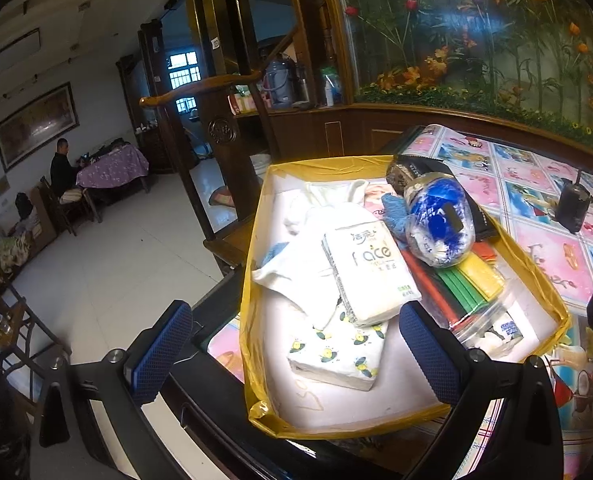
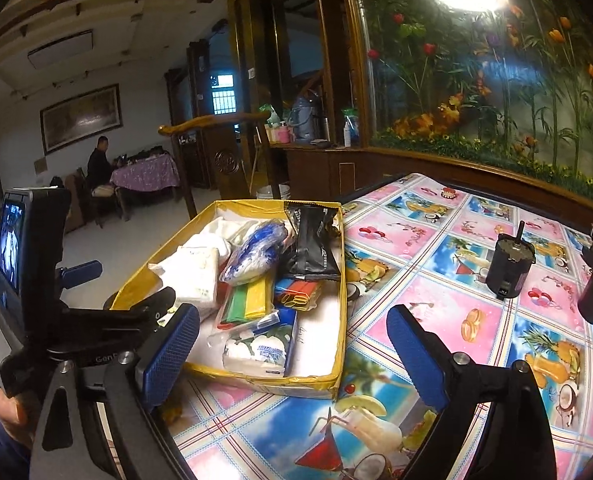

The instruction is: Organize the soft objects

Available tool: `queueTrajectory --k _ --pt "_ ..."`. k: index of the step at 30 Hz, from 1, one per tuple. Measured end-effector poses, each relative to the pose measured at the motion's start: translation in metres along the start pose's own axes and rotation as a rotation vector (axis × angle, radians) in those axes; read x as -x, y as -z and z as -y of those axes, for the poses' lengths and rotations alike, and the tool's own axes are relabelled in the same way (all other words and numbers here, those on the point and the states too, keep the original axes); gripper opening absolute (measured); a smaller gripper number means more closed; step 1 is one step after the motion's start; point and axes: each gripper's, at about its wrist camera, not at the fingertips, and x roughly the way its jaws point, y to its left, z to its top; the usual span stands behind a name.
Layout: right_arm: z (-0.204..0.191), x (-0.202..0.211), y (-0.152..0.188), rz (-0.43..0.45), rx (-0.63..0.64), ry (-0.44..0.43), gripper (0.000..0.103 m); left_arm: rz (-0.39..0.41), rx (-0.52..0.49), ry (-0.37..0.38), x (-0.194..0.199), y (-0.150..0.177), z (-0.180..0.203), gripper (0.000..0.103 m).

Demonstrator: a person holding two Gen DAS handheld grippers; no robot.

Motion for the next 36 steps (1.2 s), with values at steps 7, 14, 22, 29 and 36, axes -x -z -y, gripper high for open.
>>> queueTrajectory --k 7,14,22,29,36 --pt "0.0067 -0.0006 -0.0013 -0.006 -0.034 -0.006 0.097 -0.014 -0.012 0.0 -0.0047 -0.0021 0.0031 0.103" --pt "0.006 -0.0011 -0.0004 -0.006 -0.032 -0.008 0.097 -0.016 -0.011 0.004 -0.0047 -0.002 0.0033 0.103" --pt "0.0032 -0.0019 -0.0002 -0.007 -0.011 -0.005 0.097 -0.019 -0.009 -0.002 -0.0057 -0.0004 0.0025 0.103" --pt "0.0011 -0.0019 -0.0002 -0.008 -0.007 -0.007 0.097 -0.019 -0.013 -0.003 -0.0077 -0.0003 0.0011 0.103" --pt "0.0 -0.0026 -0.0003 -0.009 -0.004 -0.007 0.097 -0.023 -0.016 -0.007 -0.0089 0.0021 0.0009 0.103"
